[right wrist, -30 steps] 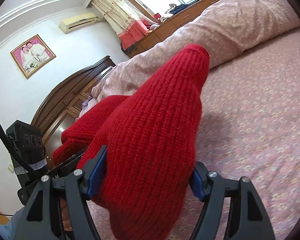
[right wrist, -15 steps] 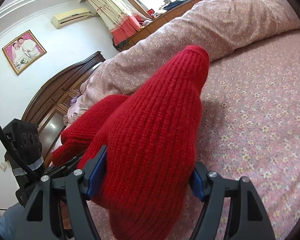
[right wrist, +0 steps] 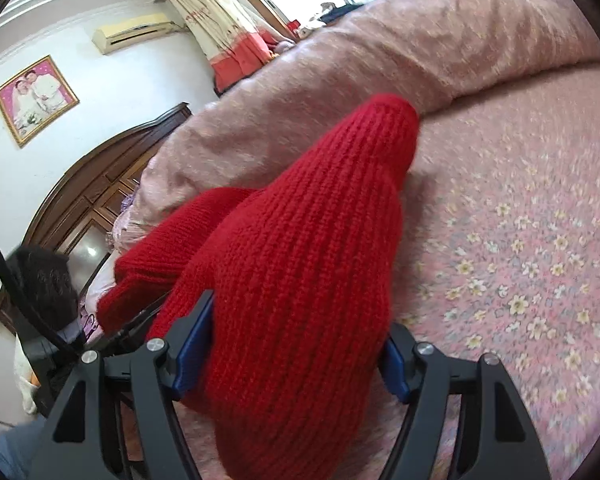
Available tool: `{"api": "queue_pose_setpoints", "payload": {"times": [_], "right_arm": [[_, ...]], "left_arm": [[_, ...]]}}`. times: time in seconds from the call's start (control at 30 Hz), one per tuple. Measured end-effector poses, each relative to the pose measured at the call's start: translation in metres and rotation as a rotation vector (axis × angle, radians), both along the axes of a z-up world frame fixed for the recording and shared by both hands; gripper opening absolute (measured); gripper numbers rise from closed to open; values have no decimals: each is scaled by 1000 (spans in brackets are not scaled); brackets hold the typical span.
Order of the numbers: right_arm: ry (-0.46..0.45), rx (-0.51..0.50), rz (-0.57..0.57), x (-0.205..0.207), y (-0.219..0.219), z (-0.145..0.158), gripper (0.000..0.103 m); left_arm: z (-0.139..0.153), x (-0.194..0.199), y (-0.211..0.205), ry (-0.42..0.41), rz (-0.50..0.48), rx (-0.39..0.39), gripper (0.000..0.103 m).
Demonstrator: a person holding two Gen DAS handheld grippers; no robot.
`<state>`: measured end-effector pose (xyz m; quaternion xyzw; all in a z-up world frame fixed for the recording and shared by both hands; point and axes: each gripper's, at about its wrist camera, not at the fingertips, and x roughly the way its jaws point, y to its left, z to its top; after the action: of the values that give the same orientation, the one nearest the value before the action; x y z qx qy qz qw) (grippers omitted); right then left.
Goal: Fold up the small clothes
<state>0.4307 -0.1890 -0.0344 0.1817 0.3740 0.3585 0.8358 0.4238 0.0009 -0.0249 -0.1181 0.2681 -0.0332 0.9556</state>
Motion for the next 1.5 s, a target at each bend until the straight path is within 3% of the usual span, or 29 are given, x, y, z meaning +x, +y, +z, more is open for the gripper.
{"api": "queue_pose_setpoints", "payload": {"times": [0.1, 0.27, 1.1, 1.37, 1.5], "right_arm": [[-1, 17, 8, 2, -3, -9, 76], [56, 75, 20, 12, -8, -22, 80], [54, 68, 9, 10, -8, -22, 83], [51, 40, -10, 10, -5, -19, 91], [46, 23, -23, 9, -4, -19, 95]], "left_arm": [[0, 2, 5, -2, -13, -36, 48], [3, 2, -3, -7, -10, 6, 48], [-1, 5, 2, 16, 9, -8, 53], [-9, 7, 16, 49, 25, -84, 62], [-10, 8, 15, 59, 44, -72, 67]]}}
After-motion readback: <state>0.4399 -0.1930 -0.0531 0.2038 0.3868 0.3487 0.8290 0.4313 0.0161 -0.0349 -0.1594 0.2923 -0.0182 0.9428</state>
